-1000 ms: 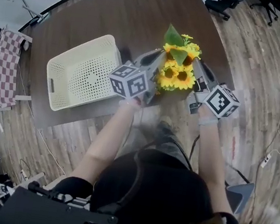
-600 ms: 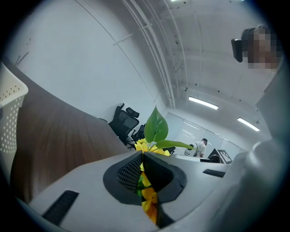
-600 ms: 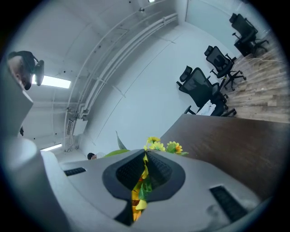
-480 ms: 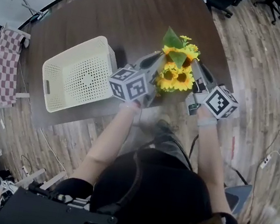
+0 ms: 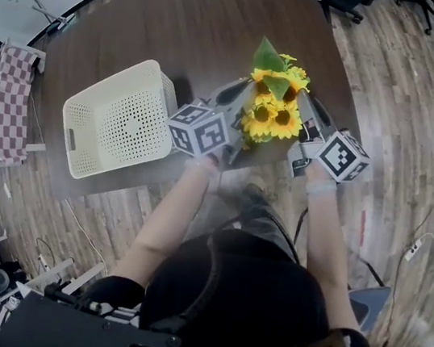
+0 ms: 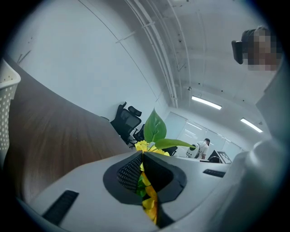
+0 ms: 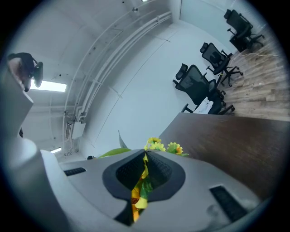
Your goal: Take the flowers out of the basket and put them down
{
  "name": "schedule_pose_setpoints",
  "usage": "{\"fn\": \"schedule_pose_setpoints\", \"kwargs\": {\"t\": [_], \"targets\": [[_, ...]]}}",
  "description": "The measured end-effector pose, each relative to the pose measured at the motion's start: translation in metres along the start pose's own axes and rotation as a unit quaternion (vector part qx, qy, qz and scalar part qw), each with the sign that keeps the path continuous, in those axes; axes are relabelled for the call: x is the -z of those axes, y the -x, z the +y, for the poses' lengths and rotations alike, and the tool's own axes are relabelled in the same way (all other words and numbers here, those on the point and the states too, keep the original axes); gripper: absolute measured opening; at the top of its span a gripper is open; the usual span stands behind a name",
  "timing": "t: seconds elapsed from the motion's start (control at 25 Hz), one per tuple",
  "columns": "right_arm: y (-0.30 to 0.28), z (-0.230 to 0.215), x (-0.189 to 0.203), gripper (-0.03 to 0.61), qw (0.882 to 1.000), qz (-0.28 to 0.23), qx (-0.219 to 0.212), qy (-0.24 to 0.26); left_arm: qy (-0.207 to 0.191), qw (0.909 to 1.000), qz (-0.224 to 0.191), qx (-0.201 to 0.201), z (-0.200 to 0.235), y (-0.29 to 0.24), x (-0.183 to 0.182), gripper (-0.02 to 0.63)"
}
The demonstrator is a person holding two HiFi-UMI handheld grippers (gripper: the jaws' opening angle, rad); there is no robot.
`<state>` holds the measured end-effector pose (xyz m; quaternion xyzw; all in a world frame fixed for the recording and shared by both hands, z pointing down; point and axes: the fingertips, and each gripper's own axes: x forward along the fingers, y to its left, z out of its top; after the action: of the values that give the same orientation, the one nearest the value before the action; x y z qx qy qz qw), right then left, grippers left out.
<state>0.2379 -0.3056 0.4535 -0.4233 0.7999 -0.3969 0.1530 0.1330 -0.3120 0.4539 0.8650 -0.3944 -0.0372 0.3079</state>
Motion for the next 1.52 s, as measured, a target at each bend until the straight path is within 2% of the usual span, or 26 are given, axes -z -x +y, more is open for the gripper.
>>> {"fn": "schedule_pose_setpoints", "kwargs": {"t": [0.92,1.08,1.52], "targets": [[-0.029,-0.022,-0.011,0.003,1.000,0.012,-0.003,-0.026,0.015,0.9998,-0.006,-0.009,0.023,-0.025,-0.012,-0.005],[-0.028,-0.032,-0.008,0.003,0.999,0.015,0.011,-0.027,0.015,0.9998,-0.008,-0.006,0.023,-0.025,-0.013,-0.005],[-0.029,-0.039,-0.006,0.005,0.999,0.012,0.014,-0.030,0.009,0.9999,-0.013,-0.001,0.024,-0.024,-0.013,-0.003]]}}
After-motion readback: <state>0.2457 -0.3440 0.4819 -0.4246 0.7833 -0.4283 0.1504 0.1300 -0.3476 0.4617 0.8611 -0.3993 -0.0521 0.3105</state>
